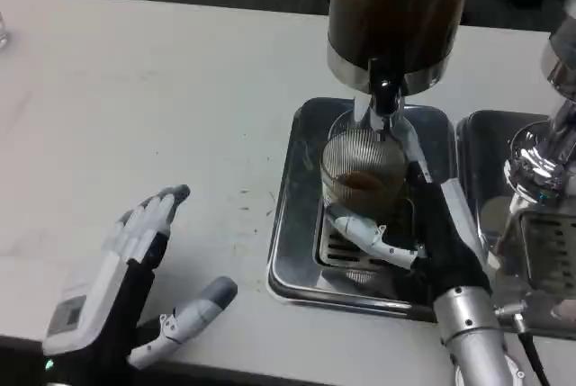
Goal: Grasp the cup under the faucet to collect the drink, then remove the cup.
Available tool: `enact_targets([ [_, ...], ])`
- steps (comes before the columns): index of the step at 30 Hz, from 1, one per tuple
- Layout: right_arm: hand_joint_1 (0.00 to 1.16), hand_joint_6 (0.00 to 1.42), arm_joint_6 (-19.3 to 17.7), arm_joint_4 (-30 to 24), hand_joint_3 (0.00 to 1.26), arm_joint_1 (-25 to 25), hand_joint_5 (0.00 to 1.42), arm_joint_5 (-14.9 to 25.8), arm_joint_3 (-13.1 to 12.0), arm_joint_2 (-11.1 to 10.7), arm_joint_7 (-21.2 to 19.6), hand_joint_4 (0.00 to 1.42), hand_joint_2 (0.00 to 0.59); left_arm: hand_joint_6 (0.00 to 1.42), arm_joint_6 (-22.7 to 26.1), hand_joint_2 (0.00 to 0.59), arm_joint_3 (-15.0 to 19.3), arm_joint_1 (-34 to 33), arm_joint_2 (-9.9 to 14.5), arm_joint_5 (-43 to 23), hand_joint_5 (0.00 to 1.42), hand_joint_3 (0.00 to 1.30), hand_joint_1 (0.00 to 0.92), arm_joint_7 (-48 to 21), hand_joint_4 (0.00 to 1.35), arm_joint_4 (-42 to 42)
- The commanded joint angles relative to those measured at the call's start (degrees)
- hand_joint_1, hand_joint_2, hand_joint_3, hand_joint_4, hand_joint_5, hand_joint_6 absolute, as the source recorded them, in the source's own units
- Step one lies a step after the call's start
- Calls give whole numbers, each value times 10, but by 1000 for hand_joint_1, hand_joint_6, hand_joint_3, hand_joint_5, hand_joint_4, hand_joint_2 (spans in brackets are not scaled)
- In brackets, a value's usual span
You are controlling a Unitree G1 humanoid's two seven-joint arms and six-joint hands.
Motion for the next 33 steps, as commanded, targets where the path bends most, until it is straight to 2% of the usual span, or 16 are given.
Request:
enact_targets([
  [1, 855, 109, 7, 24, 0, -4, 90, 4, -2, 14, -15, 122, 189, 0, 10, 155, -5, 8, 7, -8, 8, 33, 0, 3, 0, -13],
  [10, 924, 229, 8, 41, 199, -10, 250, 9, -1, 28, -34, 289, 189, 0, 16, 157, -3, 17, 7, -22, 8, 34, 0, 2, 0, -12],
  [22, 966, 291, -6, 62, 329, -12, 339, 10, 7, 33, -29, 382, 186, 0, 24, 155, -5, 29, 8, -32, 9, 35, 0, 0, 0, -20],
  [28, 1021, 378, -18, 76, 450, -21, 453, 11, 0, 38, -48, 477, 204, 0, 26, 158, -8, 33, 8, -31, 9, 39, 0, -2, 0, -26],
  [33, 1060, 429, -22, 81, 520, -23, 516, 14, -6, 43, -63, 528, 189, 0, 26, 159, -8, 35, 9, -32, 10, 44, 0, -4, 0, -26],
])
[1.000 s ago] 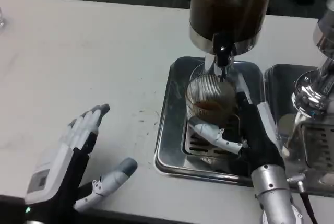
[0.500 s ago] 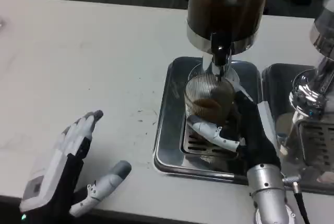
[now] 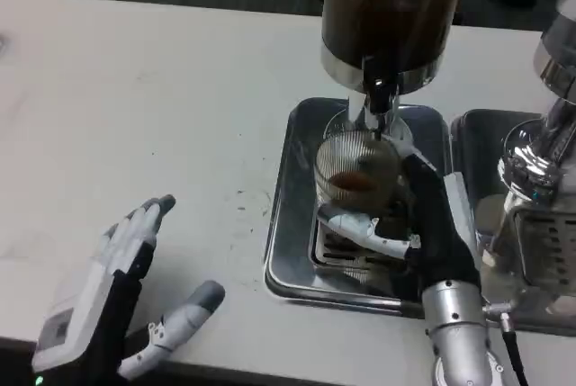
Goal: Grasp the cup under the faucet to collect the drink, then remove the cup.
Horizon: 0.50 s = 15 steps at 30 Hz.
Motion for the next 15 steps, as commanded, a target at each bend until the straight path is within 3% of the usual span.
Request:
enact_targets([
  [1, 1062, 442, 14, 24, 532, 7, 529, 6, -2, 12, 0, 533, 188, 0, 4, 160, -4, 4, 8, -3, 10, 44, 0, -4, 0, -6],
  [15, 1103, 666, -5, 21, 648, 6, 698, -2, -5, 15, -26, 683, 149, 0, 4, 161, -6, 1, 7, -7, 9, 41, 0, -9, 0, -4],
])
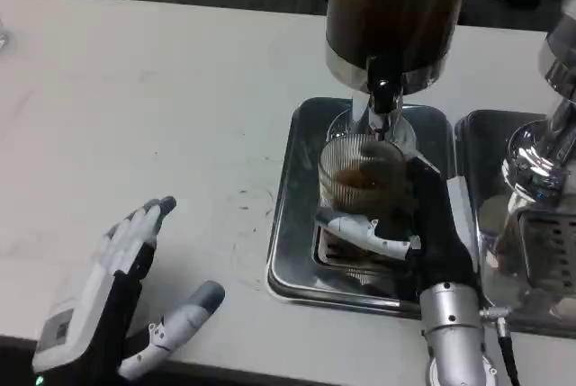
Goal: Grasp the cup under the faucet to collect the drink, then remove the cup.
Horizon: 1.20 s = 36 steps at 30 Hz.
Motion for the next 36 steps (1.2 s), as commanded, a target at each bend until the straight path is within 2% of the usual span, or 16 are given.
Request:
enact_targets([
  [1, 1104, 682, 7, 1, 660, 11, 713, -2, 1, 3, -3, 694, 148, 0, 2, 162, -6, 0, 7, -6, 9, 40, 0, -7, 0, -2],
  [8, 1106, 745, 5, -16, 701, 21, 755, -7, 1, 1, -13, 737, 140, 0, 1, 162, -10, -5, 7, -6, 9, 37, 0, -8, 0, 1],
  [14, 1109, 781, 0, -56, 724, 41, 768, -19, 1, -4, -22, 762, 129, 0, -1, 162, -14, -8, 8, -5, 9, 37, 0, -7, 0, 1],
  [19, 1102, 815, 17, -116, 746, 69, 793, -32, 5, -16, -11, 774, 128, 0, -3, 162, -21, -14, 9, -5, 9, 37, 0, -10, 0, 3],
  [25, 1086, 853, 30, -154, 753, 92, 812, -24, 6, -16, 7, 792, 134, 0, -5, 162, -27, -20, 12, -4, 9, 37, 0, -11, 0, 5],
  [36, 1069, 941, 26, -215, 788, 136, 859, -24, 0, -16, 6, 832, 134, 0, -9, 162, -34, -27, 14, -3, 9, 37, 0, -9, 0, 14],
])
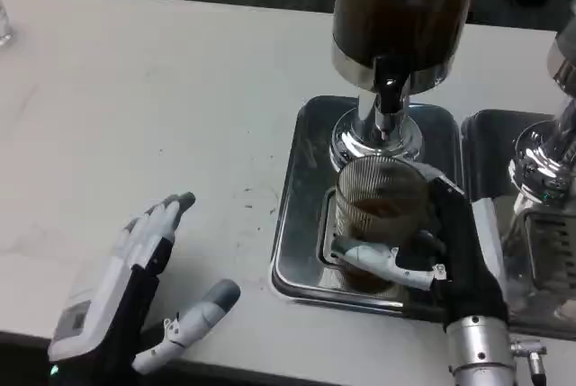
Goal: Grasp the cup under the faucet to collect the drink, then remove the cup.
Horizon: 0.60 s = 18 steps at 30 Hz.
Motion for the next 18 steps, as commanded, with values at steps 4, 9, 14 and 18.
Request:
enact_targets([
  [4, 1066, 951, -13, -59, 791, 24, 862, 1, -4, 0, -3, 842, 134, 0, -7, 162, -10, -7, 10, 0, 9, 37, 0, -4, 0, 6],
  [9, 1065, 976, -10, -85, 800, 41, 874, 8, -6, 2, 3, 853, 134, 0, -5, 163, -12, -5, 16, 3, 9, 36, 0, -5, 0, -7],
  [14, 1065, 979, -8, -125, 800, 64, 876, -2, -2, -4, 11, 853, 134, 0, 0, 161, -8, 5, 24, 3, 5, 35, 0, -8, 0, -28],
  [18, 1065, 1033, -1, -146, 815, 81, 907, 5, -3, -3, 22, 879, 126, 0, 6, 159, -3, 17, 31, 5, 1, 33, 0, -10, 0, -52],
])
